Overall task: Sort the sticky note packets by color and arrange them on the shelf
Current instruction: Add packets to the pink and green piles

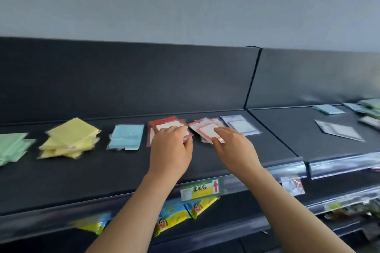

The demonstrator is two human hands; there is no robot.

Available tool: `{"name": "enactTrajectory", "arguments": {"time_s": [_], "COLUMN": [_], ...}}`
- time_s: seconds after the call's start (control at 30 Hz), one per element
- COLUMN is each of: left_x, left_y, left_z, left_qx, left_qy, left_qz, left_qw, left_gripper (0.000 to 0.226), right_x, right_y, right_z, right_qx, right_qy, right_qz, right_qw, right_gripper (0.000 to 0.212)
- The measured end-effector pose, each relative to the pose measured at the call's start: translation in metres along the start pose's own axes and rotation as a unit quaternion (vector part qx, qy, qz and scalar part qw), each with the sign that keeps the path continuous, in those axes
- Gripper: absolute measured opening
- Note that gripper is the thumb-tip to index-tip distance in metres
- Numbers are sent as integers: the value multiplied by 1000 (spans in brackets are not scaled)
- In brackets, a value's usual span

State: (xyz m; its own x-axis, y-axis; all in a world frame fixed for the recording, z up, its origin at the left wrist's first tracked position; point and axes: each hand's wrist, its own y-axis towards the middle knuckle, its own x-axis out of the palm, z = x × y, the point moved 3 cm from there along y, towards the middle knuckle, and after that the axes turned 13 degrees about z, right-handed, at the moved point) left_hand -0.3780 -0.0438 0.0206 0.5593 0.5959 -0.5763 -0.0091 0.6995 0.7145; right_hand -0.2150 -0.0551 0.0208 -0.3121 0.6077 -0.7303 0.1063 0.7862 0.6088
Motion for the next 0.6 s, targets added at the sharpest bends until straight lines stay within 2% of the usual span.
{"name": "enactTrajectory", "arguments": {"time_s": [0.43,0.6], "left_x": [133,174], "left_y": [18,35], "left_z": [126,171], "left_qx": [67,91], "left_qy": [-57,-87], "left_qz": [-88,-119], "left_qw": [992,985], "left_gripper": [23,34], "right_x": [-46,-62], "right_y": [13,25], "right_z": [170,230], "right_qx": [123,158], "right_qy": [-60,-89], "right_qz": [18,30], "right_qw": [990,983], "right_gripper": [27,32]}}
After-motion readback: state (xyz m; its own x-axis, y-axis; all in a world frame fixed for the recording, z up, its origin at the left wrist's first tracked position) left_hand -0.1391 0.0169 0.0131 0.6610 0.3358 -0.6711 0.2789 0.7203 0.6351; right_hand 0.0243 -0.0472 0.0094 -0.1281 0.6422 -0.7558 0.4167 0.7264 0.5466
